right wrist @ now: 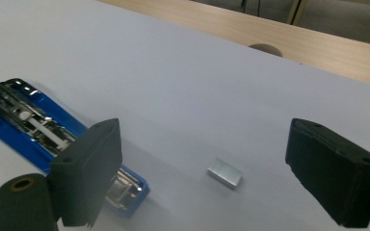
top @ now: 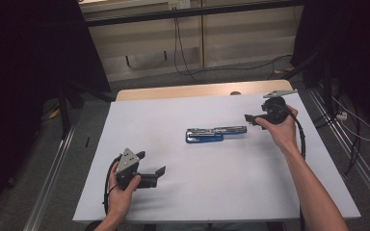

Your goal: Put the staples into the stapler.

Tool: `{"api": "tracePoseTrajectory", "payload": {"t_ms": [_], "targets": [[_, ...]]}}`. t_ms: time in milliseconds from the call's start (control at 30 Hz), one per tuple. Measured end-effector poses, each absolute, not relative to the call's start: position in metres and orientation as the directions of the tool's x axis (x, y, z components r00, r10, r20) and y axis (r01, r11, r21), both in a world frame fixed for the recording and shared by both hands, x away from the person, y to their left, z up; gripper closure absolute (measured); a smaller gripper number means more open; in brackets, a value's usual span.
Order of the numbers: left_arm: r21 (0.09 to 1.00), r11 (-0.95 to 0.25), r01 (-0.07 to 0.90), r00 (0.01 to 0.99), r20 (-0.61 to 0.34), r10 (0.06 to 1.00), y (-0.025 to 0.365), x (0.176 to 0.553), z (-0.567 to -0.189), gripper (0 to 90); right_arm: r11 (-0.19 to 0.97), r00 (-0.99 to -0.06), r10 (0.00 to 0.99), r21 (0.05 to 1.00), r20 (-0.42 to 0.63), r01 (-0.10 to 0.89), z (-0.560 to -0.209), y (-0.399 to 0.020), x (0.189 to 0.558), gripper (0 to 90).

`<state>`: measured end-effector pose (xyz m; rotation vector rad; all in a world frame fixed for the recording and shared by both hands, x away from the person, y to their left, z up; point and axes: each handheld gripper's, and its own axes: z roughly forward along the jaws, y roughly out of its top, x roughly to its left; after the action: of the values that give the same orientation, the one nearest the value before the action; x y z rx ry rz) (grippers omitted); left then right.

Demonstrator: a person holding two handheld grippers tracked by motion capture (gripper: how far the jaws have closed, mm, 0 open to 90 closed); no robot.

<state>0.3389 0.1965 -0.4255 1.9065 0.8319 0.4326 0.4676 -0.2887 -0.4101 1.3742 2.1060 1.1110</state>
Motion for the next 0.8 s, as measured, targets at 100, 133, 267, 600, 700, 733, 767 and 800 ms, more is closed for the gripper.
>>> {"api": "tracePoseTrajectory", "payload": {"t_ms": [100,133,267,600,700,733,767,800], "targets": [[0.887,-0.290,0.359,0.704,-0.053,0.708,0.196,0.338,-0.425,5.2,0.225,-0.441,0.894,0.771,0.080,0.596,-0.410,-0.297,0.473,17.6],[0.890,-0.286,0.355,0.703,-0.053,0.709,0.196,0.337,-0.425,5.2,0.222,-0.440,0.894,0.769,0.084,0.599,-0.409,-0.298,0.474,19.1],[0.899,-0.276,0.339,0.699,-0.045,0.714,0.195,0.335,-0.423,4.2,0.245,-0.442,0.894,0.744,0.074,0.622,-0.407,-0.307,0.480,20.6],[0.883,-0.275,0.379,0.686,-0.069,0.725,0.196,0.337,-0.426,4.0,0.330,-0.468,0.884,0.694,0.011,0.639,-0.409,-0.308,0.487,22.7],[0.887,-0.262,0.380,0.682,-0.077,0.727,0.197,0.337,-0.425,4.0,0.381,-0.499,0.867,0.664,-0.014,0.643,-0.411,-0.307,0.490,29.5],[0.888,-0.257,0.380,0.681,-0.081,0.728,0.197,0.337,-0.425,4.0,0.388,-0.503,0.864,0.656,-0.014,0.648,-0.411,-0.307,0.491,30.3],[0.887,-0.262,0.380,0.682,-0.077,0.728,0.197,0.337,-0.425,4.1,0.400,-0.514,0.857,0.649,-0.015,0.647,-0.411,-0.307,0.493,31.9],[0.886,-0.266,0.379,0.684,-0.075,0.726,0.197,0.337,-0.425,4.0,0.410,-0.522,0.853,0.644,-0.019,0.646,-0.411,-0.306,0.494,32.4]]}}
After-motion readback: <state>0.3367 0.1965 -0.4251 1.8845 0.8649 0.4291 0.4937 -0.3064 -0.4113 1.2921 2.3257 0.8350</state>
